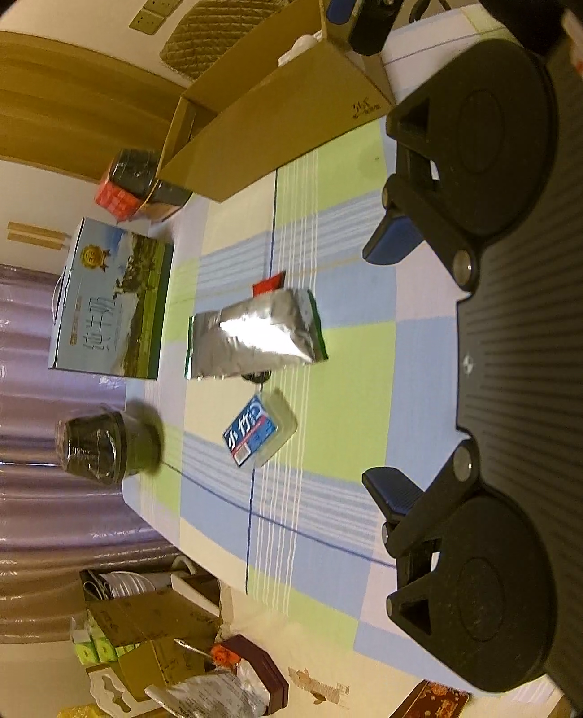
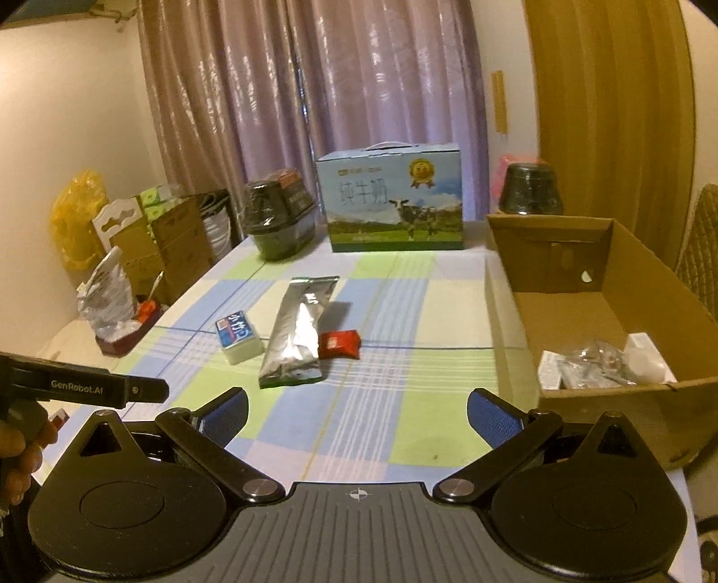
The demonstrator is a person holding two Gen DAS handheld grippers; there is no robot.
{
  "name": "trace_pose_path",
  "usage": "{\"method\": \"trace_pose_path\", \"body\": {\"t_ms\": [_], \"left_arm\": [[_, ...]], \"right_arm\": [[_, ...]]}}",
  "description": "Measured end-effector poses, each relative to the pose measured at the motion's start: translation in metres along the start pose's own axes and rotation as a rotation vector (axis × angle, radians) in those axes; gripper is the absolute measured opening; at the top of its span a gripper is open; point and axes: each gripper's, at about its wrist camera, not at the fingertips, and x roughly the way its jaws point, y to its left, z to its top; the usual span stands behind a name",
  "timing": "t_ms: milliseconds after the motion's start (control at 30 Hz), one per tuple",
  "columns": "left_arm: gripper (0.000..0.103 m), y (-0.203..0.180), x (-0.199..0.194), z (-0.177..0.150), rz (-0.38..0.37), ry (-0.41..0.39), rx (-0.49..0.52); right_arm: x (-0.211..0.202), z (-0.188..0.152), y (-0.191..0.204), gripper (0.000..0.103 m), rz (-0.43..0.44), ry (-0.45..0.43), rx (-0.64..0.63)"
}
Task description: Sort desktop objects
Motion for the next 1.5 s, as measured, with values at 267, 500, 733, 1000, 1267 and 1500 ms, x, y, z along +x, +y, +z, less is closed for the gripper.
{"method": "trace_pose_path", "body": {"t_ms": [267, 500, 733, 1000, 1267, 1500], "left_arm": [[0.095, 0.016, 0.012, 0.005, 0.022, 0.006, 0.021], [0.095, 0.032, 0.028, 0.012, 0.03, 0.014, 0.086], [0.095, 0.042, 0.05, 0.025, -0.005, 0.02, 0.227], [0.095, 0.057, 0.081, 0.043, -0.074, 0.035, 0.38], [0.095, 0.079, 0.127, 0.064, -0.145, 0.055, 0.464], [0.096, 0.093, 0.167, 0.073, -0.177, 0.053, 0.552]], "right_arm": [[0.023, 0.003, 0.012, 0.101, 0.019, 0.021, -0.024], [0.048, 0.005, 0.021, 0.101, 0.033, 0.051, -0.046], [0.077, 0.007, 0.032, 0.101, 0.044, 0.089, -0.071], [0.125, 0.013, 0.052, 0.101, 0.049, 0.128, -0.146], [0.177, 0.018, 0.067, 0.101, 0.054, 0.175, -0.176], [0.219, 0.014, 0.072, 0.101, 0.045, 0.204, -0.189]]}}
